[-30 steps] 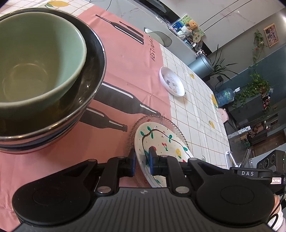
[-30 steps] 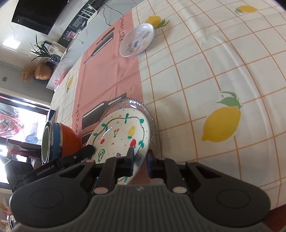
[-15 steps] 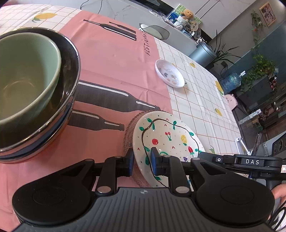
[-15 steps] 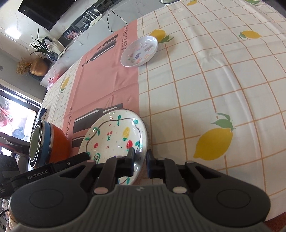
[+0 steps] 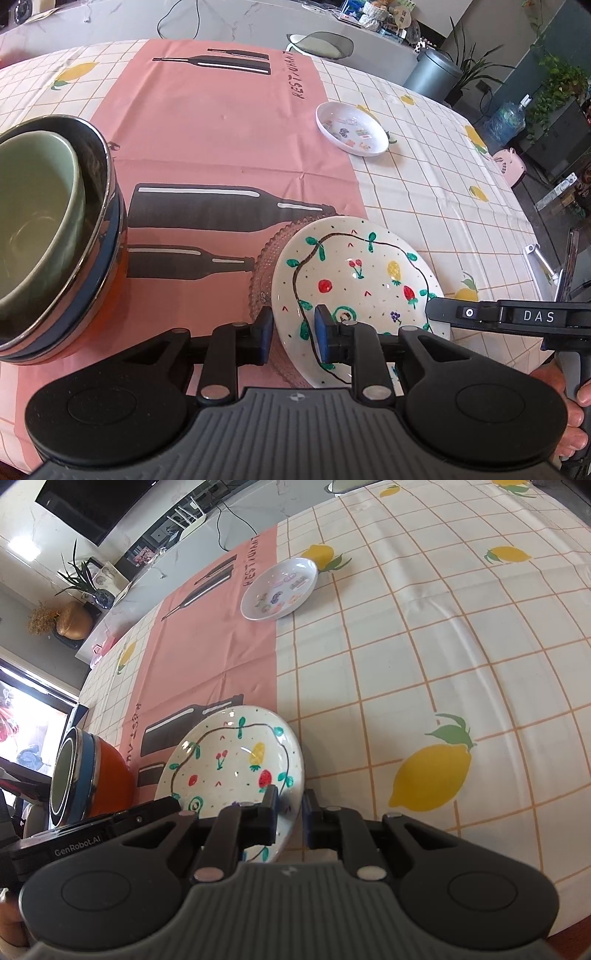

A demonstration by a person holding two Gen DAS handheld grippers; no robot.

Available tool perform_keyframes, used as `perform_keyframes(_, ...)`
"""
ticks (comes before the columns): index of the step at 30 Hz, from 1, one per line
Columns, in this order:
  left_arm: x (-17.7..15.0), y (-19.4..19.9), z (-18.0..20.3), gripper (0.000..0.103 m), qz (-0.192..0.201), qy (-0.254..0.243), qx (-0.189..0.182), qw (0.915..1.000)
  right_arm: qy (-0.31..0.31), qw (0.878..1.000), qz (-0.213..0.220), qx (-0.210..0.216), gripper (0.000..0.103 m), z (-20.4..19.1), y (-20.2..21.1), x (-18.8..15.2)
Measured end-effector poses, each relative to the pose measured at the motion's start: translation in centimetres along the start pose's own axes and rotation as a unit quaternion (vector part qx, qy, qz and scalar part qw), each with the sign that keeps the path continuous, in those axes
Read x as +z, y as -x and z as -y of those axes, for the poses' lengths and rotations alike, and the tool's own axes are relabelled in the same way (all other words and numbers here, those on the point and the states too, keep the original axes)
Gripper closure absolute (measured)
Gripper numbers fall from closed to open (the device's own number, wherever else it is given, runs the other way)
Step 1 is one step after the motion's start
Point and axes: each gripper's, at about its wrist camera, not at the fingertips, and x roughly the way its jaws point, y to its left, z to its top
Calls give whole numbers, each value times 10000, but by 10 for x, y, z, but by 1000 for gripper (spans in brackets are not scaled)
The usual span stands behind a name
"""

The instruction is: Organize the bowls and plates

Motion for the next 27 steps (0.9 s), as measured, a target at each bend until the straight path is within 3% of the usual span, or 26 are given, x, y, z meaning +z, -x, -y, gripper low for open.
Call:
perform_keyframes(17, 3, -9, 32, 76, -310, -932, 707, 9926, -79, 9999, 120, 37, 96, 7, 4, 0)
perform_keyframes(22, 1, 0, 33, 76, -190, -1016, 741, 9919, -82, 9999, 106, 23, 96, 8, 3, 1)
perform_keyframes(27, -6, 20, 14, 54, 448, -649, 528, 9955, 22, 9999, 133, -33, 96, 3, 3, -1)
